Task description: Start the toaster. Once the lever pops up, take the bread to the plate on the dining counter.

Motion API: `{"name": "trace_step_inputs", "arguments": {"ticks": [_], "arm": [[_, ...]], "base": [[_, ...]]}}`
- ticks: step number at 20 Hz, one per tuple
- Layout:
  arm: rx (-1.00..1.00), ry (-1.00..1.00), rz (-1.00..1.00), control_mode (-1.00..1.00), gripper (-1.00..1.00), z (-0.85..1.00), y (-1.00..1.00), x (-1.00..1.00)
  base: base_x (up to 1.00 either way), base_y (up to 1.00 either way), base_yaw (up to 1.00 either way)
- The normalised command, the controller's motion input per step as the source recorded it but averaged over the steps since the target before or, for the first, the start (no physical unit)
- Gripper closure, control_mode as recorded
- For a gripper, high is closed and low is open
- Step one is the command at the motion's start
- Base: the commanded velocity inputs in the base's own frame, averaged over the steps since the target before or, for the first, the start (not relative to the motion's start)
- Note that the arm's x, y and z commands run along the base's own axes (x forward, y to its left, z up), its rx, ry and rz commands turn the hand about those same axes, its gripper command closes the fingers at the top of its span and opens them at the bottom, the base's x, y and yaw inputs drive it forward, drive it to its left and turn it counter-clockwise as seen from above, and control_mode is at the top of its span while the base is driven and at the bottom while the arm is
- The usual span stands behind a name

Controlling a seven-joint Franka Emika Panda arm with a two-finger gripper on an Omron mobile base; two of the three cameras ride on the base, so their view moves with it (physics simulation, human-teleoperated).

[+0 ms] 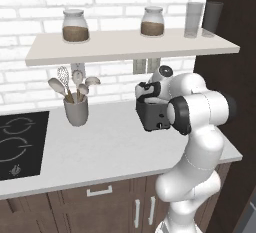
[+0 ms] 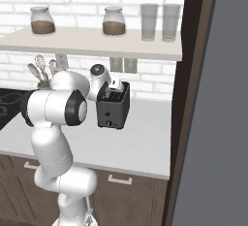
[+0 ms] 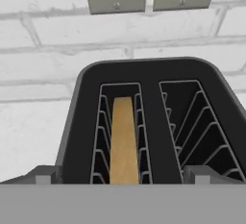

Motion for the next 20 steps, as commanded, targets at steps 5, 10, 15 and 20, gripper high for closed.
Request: {"name": "trace_step_inputs", "arguments": {"ticks": [5, 10, 15, 20], "arm": [[0.0, 0.0, 0.01, -1.0, 1.0, -0.05, 0.0, 0.0], [0.0, 0.0, 0.0, -1.0, 1.0, -0.08, 0.0, 0.01], [0.0, 0.0, 0.0, -1.0, 1.0, -0.02, 0.0, 0.0], [0.0, 0.0, 0.0, -1.0, 1.0, 0.0, 0.0, 0.0]], "base": [[0.0, 0.0, 0.0], [0.0, 0.0, 0.0], [0.0, 0.0, 0.0], [0.0, 0.0, 0.0]]}}
